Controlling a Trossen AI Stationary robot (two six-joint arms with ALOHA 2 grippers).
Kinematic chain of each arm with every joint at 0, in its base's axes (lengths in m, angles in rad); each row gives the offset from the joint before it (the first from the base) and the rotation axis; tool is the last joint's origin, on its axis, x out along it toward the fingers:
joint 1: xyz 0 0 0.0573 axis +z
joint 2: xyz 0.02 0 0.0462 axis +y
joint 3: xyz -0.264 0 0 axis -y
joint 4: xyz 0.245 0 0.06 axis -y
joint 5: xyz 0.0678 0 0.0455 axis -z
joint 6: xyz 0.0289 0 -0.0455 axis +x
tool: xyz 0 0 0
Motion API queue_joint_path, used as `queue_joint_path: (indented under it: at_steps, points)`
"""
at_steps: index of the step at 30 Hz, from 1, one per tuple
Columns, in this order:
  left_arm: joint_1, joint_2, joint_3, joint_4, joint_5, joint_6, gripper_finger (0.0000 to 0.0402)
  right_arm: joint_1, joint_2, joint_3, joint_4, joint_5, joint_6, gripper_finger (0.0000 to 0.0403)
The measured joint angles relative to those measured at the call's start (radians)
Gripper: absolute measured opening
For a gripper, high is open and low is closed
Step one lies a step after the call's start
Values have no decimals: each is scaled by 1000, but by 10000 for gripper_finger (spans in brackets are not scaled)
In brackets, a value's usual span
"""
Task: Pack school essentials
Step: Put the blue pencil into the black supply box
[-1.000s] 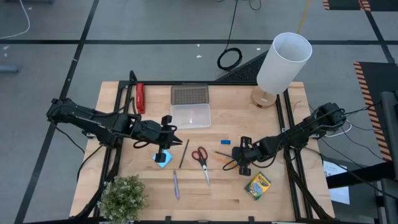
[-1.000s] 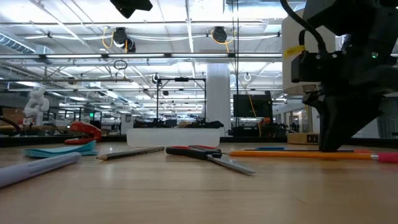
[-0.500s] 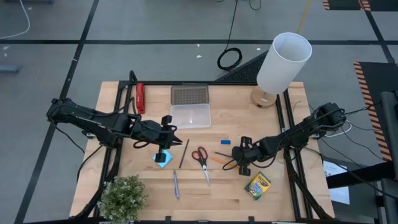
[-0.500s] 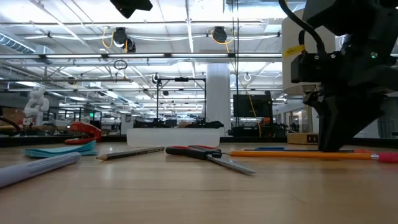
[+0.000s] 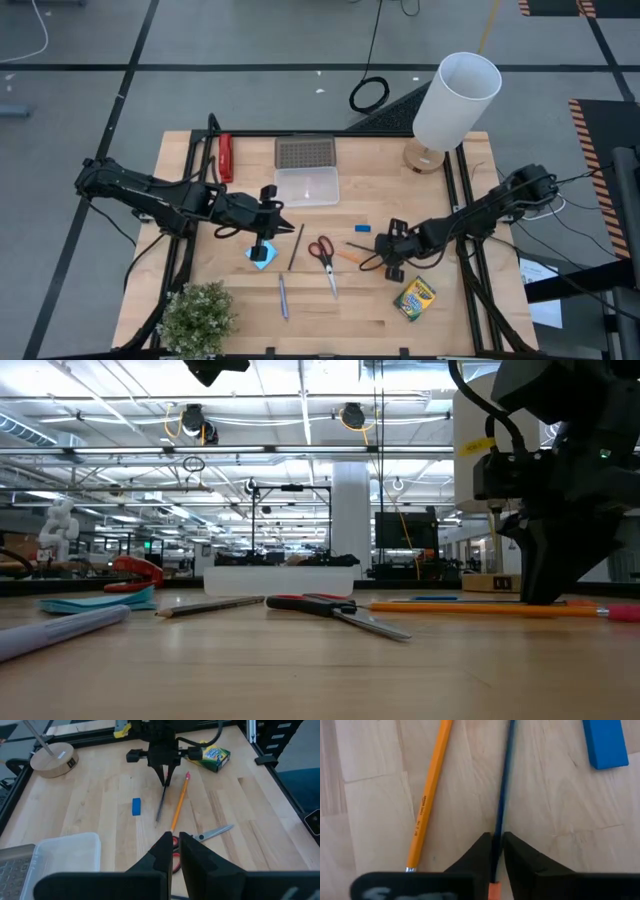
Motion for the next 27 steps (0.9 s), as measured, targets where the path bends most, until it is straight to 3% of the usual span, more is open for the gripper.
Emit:
queue_joint_path:
  at_steps: [4, 20, 27]
  points:
    - [0, 0, 0, 17, 0, 18, 35, -17, -4, -18, 5, -16, -34, 9]
    - [0, 0, 1, 20, 0, 29, 35, -41, -195, -14, -2, -14, -108, 13]
    - [0, 0, 1, 20, 0, 21, 35, -108, -225, 105, -42, 11, -183, 12]
